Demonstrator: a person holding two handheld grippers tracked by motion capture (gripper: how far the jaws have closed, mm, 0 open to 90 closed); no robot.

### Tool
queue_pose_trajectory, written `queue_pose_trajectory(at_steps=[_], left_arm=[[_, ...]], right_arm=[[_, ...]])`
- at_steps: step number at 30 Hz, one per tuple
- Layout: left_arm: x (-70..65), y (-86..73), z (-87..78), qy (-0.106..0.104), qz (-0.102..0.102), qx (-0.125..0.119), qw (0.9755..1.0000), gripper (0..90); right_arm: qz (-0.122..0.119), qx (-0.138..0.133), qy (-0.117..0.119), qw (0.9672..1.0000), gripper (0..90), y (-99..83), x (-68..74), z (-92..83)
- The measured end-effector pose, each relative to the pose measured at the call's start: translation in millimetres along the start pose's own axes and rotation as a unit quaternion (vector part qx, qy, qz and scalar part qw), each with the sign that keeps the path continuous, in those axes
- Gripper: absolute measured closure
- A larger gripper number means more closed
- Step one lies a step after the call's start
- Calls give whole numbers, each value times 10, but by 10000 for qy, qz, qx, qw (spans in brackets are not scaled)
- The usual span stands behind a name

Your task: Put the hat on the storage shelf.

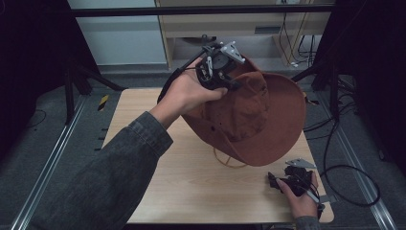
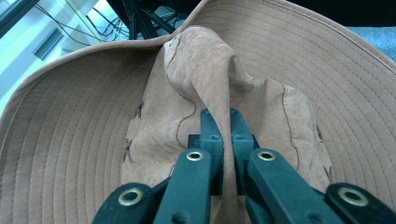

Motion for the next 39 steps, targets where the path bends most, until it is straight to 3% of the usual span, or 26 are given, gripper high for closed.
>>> queue_pose_trajectory(at_steps=[17,28,39], left_arm=[[-29,91,281,-128,20,45,9999,884],[38,13,476,-180,-106,222,9995,876],[70,-39,557,-256,-215,226,9992,868]], right_arm=[[-1,0,6,10000,6,0,0,0],[-3,-8,2,10000,6,0,-1,0],[-4,-8,9,10000,6,0,-1,0]])
Point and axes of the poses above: each handheld gripper's, and its own axes: z roughly forward along the jaws, y roughly out of its top, x roughly to its left, the point moved 1 cm from there along z, roughly forward along the jaws, and after that the axes turned 3 degrees about -z, right-handed, at the moved point
